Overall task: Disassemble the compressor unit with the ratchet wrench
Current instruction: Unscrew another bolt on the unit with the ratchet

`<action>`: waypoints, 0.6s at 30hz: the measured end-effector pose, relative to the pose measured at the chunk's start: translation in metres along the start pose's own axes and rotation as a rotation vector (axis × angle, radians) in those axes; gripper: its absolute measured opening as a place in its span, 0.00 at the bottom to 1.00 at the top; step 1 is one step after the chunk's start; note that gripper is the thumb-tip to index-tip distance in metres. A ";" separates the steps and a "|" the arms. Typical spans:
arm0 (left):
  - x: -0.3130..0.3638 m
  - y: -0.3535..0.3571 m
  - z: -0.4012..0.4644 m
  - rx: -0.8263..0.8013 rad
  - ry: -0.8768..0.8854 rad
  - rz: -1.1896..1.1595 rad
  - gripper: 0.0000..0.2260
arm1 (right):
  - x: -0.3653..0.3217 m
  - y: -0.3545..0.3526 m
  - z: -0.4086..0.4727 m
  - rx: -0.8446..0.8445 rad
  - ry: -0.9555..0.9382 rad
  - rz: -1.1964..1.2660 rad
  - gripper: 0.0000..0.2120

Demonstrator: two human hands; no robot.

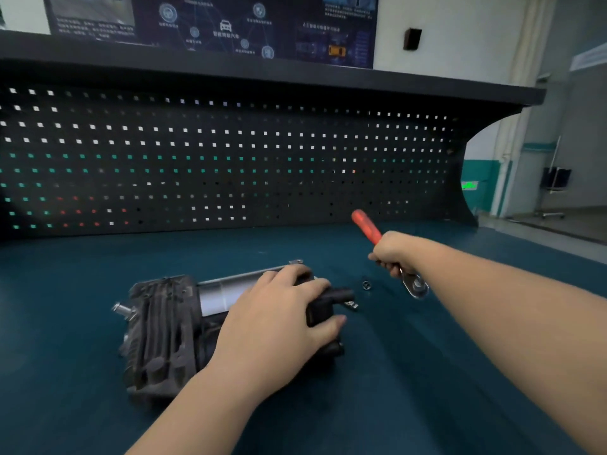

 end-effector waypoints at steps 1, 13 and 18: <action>0.000 0.000 0.001 -0.006 -0.001 -0.014 0.24 | 0.004 0.005 0.007 -0.001 0.017 -0.021 0.11; -0.009 -0.012 -0.003 -0.220 0.013 -0.242 0.14 | 0.015 0.026 0.026 -0.159 0.157 -0.174 0.17; -0.007 -0.012 -0.003 -0.193 0.050 -0.229 0.13 | 0.016 0.024 0.025 -0.079 0.117 0.019 0.19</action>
Point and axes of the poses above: each hand's wrist, its own z-axis towards the middle knuckle, its own y-axis out of the palm, x = y × z, the point moved 5 cm from there along z, towards the middle knuckle, and after that the axes turned 7 degrees about -z, right-handed, at the moved point
